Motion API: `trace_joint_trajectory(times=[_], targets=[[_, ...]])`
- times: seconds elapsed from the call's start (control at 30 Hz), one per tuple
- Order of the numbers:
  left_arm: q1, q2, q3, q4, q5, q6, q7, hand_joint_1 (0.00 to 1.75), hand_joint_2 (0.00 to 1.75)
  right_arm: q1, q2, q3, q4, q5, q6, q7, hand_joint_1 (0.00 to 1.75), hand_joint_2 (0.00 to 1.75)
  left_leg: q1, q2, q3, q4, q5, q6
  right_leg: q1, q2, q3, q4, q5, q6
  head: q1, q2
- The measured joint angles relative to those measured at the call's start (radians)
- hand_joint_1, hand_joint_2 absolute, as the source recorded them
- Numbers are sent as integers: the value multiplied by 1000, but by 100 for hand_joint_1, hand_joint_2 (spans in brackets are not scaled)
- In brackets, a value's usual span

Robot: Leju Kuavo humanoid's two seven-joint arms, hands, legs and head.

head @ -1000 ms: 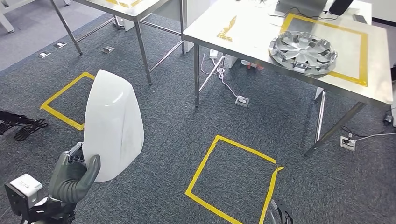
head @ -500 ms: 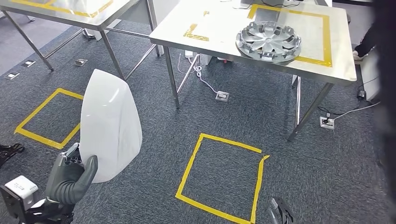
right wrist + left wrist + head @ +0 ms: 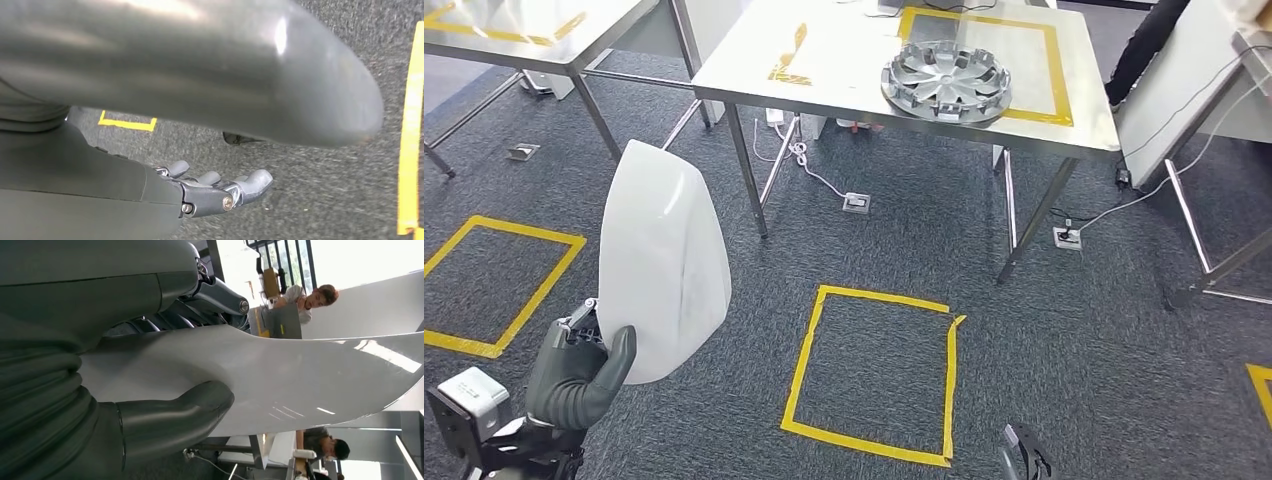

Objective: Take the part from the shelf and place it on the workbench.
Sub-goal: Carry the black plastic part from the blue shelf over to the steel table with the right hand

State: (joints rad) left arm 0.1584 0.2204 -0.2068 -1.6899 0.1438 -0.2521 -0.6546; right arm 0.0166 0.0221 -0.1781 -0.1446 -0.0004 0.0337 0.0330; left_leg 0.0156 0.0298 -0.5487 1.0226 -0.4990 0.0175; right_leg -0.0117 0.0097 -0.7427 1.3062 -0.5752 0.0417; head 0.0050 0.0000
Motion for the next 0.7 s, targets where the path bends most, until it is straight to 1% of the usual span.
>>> trace_joint_trajectory(times=[0.03, 0.07, 0.1, 0.13, 0.17, 0.2, 0.23, 0.3, 0.33, 0.57, 0.7], targets=[[-1, -1, 0, 0, 0, 0, 0, 175, 175, 1, 0, 0, 0, 0, 0, 0, 0, 0, 0, 10, 1, 1, -2, -1, 0, -3, 9, -17, 18, -1, 0, 0], [-2, -1, 0, 0, 0, 0, 0, 175, 175, 1, 0, 0, 0, 0, 0, 0, 0, 0, 0, 20, 3, 2, -4, -2, 1, -10, 40, -74, 51, -4, 0, 0], [-4, -2, 0, 0, 0, 0, 0, 175, 175, 1, 0, 0, 0, 0, 0, 0, 0, 0, -1, 28, 6, 3, -7, -5, 2, -22, 80, -150, 81, -8, 0, 0], [-5, -3, 0, 0, 0, -1, 1, 175, 175, 0, 0, 0, 0, -1, 0, 0, 0, 0, -2, 34, 7, 4, -10, -9, 5, -33, 116, -217, 104, -13, 0, 0], [-7, -3, 0, 0, 0, -2, 2, 175, 175, 0, 0, 0, 0, -2, 0, -1, 0, 0, -4, 39, 7, 4, -13, -14, 8, -41, 141, -263, 116, -19, -1, 0], [-10, -4, 0, 0, 0, -4, 4, 175, 175, 1, 0, 0, 0, -3, 2, -3, 0, 0, -8, 42, 7, 5, -17, -15, 10, -44, 151, -283, 118, -23, -1, 0], [-12, -5, 0, 0, -1, -6, 6, 175, 175, 2, 0, 0, 0, -4, 3, -7, 0, 0, -11, 43, 6, 5, -18, -13, 10, -41, 152, -285, 118, -25, -2, 0], [-16, -7, 0, 0, -2, -9, 8, 175, 175, 3, 1, 0, 0, -6, 7, -14, 0, 0, -12, 43, 9, 2, -17, -8, 9, -39, 152, -287, 119, -27, -3, 0], [-16, -8, 0, 0, -2, -10, 9, 175, 175, 3, 1, 0, 0, -6, 8, -17, 0, 0, -12, 43, 11, -1, -14, -7, 9, -39, 152, -287, 118, -28, -4, 0], [-17, -18, 8, 0, -8, -23, 15, 175, 175, 0, 8, 0, 0, 0, 3, -18, 0, 0, -12, 39, 15, -13, -7, -25, 10, -40, 151, -285, 115, -37, -4, 0], [-17, -22, 9, 0, -9, -23, 15, 175, 175, 0, 9, 0, 0, 1, 0, -18, 0, 0, -12, 39, 15, -14, -7, -28, 10, -40, 152, -285, 116, -37, -3, 0]])
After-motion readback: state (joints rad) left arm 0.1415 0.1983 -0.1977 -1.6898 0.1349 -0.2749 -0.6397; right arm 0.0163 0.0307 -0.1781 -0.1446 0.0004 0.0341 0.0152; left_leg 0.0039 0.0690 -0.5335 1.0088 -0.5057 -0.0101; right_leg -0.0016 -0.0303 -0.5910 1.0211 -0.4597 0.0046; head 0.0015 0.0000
